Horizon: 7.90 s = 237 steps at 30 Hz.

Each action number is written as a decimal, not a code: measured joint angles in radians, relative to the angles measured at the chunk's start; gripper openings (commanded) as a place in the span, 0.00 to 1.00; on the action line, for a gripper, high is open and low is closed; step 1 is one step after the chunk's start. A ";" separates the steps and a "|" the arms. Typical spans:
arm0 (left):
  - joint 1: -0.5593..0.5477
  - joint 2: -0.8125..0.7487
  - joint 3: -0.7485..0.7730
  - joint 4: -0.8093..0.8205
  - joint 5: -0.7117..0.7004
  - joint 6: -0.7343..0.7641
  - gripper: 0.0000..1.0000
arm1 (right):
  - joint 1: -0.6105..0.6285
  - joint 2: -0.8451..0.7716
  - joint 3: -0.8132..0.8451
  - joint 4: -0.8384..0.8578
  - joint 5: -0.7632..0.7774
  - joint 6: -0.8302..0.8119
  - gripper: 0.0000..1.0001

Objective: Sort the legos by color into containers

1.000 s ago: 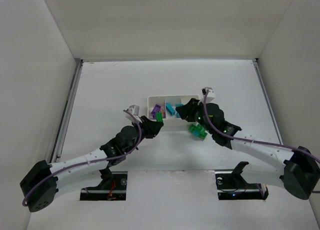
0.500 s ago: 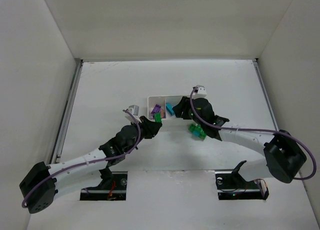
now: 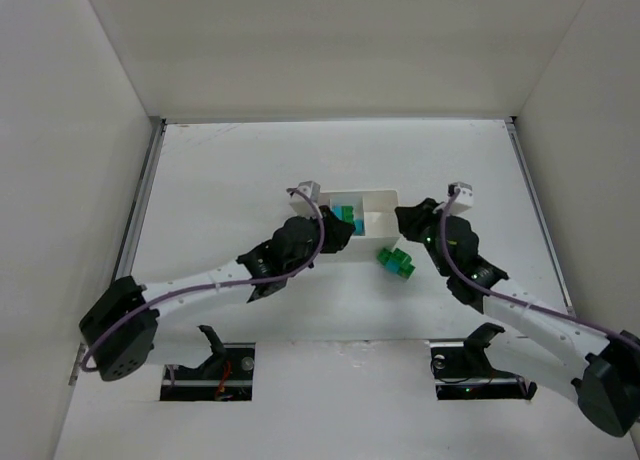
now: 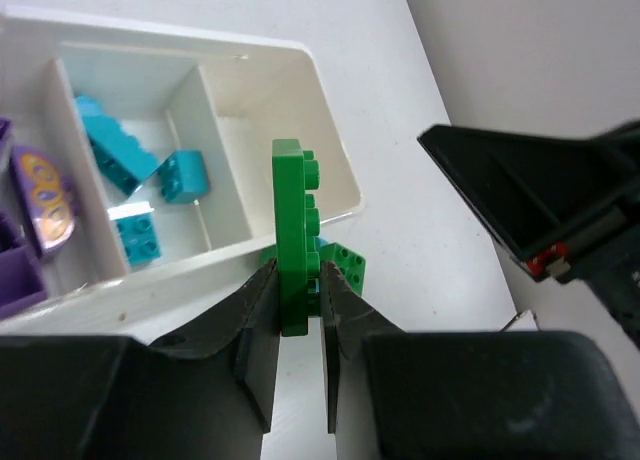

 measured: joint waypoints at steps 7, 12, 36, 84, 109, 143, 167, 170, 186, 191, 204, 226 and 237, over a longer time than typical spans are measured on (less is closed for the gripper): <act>0.000 0.326 0.292 -0.045 0.045 0.051 0.15 | -0.119 -0.154 -0.175 -0.040 0.073 0.052 0.36; 0.010 0.513 0.460 -0.124 0.065 0.074 0.17 | -0.127 -0.162 -0.181 -0.047 0.074 0.063 0.47; 0.041 0.423 0.412 -0.181 0.090 0.113 0.44 | 0.174 -0.148 -0.103 -0.364 0.120 0.047 0.79; 0.066 -0.381 -0.253 -0.316 0.062 -0.024 0.43 | 0.311 0.208 0.068 -0.492 0.130 0.006 0.63; 0.028 -0.353 -0.287 -0.225 0.070 -0.068 0.65 | 0.315 0.208 0.104 -0.487 0.101 -0.021 0.26; -0.104 -0.193 -0.397 0.170 0.030 -0.143 0.69 | 0.253 0.227 0.138 -0.179 -0.174 0.155 0.27; -0.178 -0.137 -0.394 0.211 -0.066 -0.156 0.40 | 0.375 0.200 0.089 -0.118 -0.075 0.202 0.28; -0.180 -0.137 -0.394 0.213 -0.083 -0.161 0.41 | 0.375 0.197 0.088 -0.113 -0.069 0.206 0.28; -0.208 -0.135 -0.395 0.220 -0.188 -0.159 0.38 | 0.381 0.193 0.071 -0.097 -0.067 0.222 0.27; -0.209 -0.111 -0.394 0.220 -0.206 -0.154 0.21 | 0.381 0.193 0.065 -0.097 -0.064 0.222 0.27; -0.235 -0.204 -0.417 0.170 -0.205 -0.142 0.17 | 0.338 0.068 0.056 -0.110 -0.082 0.204 0.28; 0.245 -0.399 -0.069 -0.220 -0.138 0.008 0.20 | 0.098 0.134 0.195 -0.209 -0.016 -0.020 0.29; 0.538 -0.224 -0.032 -0.255 0.025 0.020 0.20 | 0.044 0.256 0.229 -0.210 0.012 -0.052 0.29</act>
